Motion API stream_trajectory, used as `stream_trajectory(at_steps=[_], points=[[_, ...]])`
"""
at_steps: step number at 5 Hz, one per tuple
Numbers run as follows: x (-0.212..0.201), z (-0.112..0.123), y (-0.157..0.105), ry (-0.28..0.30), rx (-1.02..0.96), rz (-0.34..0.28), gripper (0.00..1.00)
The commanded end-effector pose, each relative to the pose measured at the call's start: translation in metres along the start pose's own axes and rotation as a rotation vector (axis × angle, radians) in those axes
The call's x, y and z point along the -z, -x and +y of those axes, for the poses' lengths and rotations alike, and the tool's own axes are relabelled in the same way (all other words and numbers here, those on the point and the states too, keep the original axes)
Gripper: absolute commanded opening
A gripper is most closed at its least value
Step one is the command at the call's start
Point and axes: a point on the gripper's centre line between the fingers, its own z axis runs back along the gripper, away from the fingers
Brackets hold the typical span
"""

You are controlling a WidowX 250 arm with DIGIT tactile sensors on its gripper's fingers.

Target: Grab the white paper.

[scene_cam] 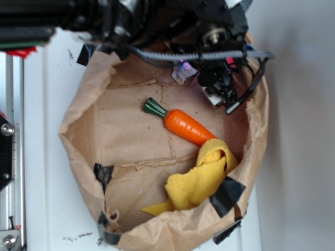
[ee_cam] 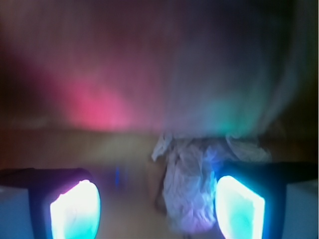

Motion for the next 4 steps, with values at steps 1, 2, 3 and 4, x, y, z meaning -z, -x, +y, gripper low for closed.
stream_trajectory(at_steps=[1,2,3,4], points=[[-0.042,0.023,-0.004,0.018,0.018,-0.112,1.00],[-0.036,0.034,0.007,-0.009,0.024,-0.154,1.00],[-0.028,0.045,0.016,-0.041,0.030,-0.190,1.00],[-0.029,0.049,0.018,0.006,0.006,-0.198,1.00]])
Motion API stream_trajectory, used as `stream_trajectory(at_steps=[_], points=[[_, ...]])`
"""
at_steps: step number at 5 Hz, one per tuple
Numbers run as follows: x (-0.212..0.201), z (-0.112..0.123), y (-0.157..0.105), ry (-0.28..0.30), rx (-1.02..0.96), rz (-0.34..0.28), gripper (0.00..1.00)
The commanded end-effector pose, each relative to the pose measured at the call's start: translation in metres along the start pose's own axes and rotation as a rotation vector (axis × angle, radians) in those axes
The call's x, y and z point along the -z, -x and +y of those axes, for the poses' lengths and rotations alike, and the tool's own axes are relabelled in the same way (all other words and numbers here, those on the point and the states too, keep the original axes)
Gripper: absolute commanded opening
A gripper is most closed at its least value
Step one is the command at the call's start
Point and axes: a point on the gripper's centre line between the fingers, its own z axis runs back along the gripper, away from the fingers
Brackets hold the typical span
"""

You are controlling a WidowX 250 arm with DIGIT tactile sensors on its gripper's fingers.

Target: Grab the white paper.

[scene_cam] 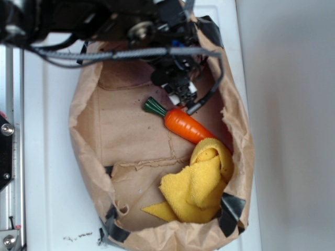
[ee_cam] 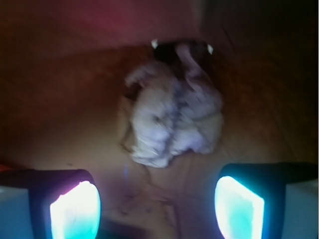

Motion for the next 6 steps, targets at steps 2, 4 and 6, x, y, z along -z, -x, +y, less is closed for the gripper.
stream_trajectory(at_steps=[2,4,6], points=[[-0.011,0.002,-0.040,-0.003,-0.145,-0.117,1.00],[0.018,-0.005,-0.050,-0.085,-0.165,-0.176,1.00],[0.016,0.002,-0.040,-0.112,-0.191,-0.176,0.00]])
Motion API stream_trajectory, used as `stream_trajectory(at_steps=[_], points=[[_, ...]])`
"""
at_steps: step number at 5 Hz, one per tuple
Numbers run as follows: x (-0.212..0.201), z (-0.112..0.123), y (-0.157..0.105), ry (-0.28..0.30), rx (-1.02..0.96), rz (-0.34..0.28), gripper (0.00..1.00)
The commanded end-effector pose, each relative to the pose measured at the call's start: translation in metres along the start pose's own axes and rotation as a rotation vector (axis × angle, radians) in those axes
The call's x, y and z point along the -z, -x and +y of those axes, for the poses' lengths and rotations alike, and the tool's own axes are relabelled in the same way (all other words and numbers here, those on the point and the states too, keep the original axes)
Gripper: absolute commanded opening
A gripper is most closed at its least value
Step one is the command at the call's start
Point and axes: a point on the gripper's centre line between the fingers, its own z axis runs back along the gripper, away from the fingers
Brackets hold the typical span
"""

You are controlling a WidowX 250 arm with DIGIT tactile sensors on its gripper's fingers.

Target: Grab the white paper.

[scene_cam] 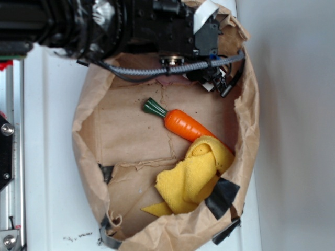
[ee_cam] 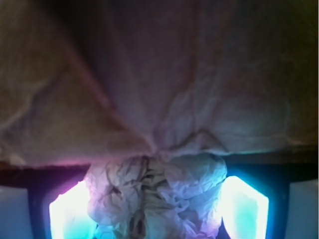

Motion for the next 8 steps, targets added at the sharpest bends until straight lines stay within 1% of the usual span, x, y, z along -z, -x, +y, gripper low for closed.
stream_trajectory(at_steps=[1,2,3,4,5,6,7,8], points=[[-0.027,0.013,-0.008,0.029,-0.017,-0.042,0.00],[-0.034,0.018,-0.006,0.042,-0.011,-0.027,0.00],[-0.051,0.025,-0.005,0.080,-0.006,0.013,0.00],[-0.089,0.035,-0.008,0.165,0.009,0.103,0.00],[-0.109,0.033,-0.020,0.259,0.034,0.200,0.00],[-0.123,0.038,-0.025,0.291,0.053,0.255,0.00],[-0.128,0.035,-0.022,0.293,0.079,0.264,0.00],[-0.122,0.032,-0.017,0.262,0.088,0.219,1.00]])
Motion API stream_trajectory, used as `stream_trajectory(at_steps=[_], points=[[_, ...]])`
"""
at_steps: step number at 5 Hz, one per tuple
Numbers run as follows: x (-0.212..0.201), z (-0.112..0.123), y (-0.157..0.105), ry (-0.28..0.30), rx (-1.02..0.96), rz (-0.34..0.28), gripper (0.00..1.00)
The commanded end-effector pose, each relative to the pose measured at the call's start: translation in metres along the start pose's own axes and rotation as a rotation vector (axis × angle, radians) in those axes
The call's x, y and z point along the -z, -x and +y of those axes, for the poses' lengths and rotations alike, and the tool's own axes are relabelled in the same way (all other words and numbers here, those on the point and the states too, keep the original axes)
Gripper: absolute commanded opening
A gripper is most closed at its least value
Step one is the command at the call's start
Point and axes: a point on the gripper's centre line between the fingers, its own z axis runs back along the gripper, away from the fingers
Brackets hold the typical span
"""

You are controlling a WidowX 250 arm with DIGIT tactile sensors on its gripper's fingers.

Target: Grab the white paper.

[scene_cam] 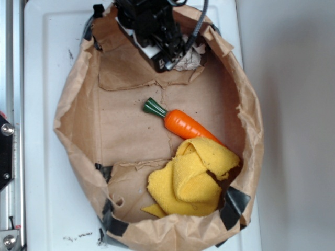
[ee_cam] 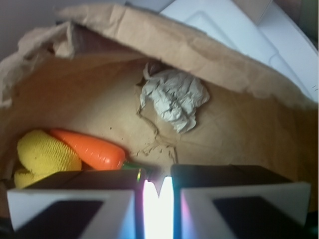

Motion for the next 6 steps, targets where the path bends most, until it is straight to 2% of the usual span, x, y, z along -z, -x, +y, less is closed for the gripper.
stream_trajectory(at_steps=[1,2,3,5,6], points=[[-0.007,0.009,-0.009,-0.071,0.027,-0.179,1.00],[0.014,0.008,-0.009,-0.094,0.019,-0.216,1.00],[0.037,-0.003,-0.023,-0.111,0.006,-0.257,1.00],[0.055,-0.021,-0.048,-0.139,-0.039,-0.290,1.00],[0.064,-0.022,-0.057,-0.146,-0.045,-0.326,1.00]])
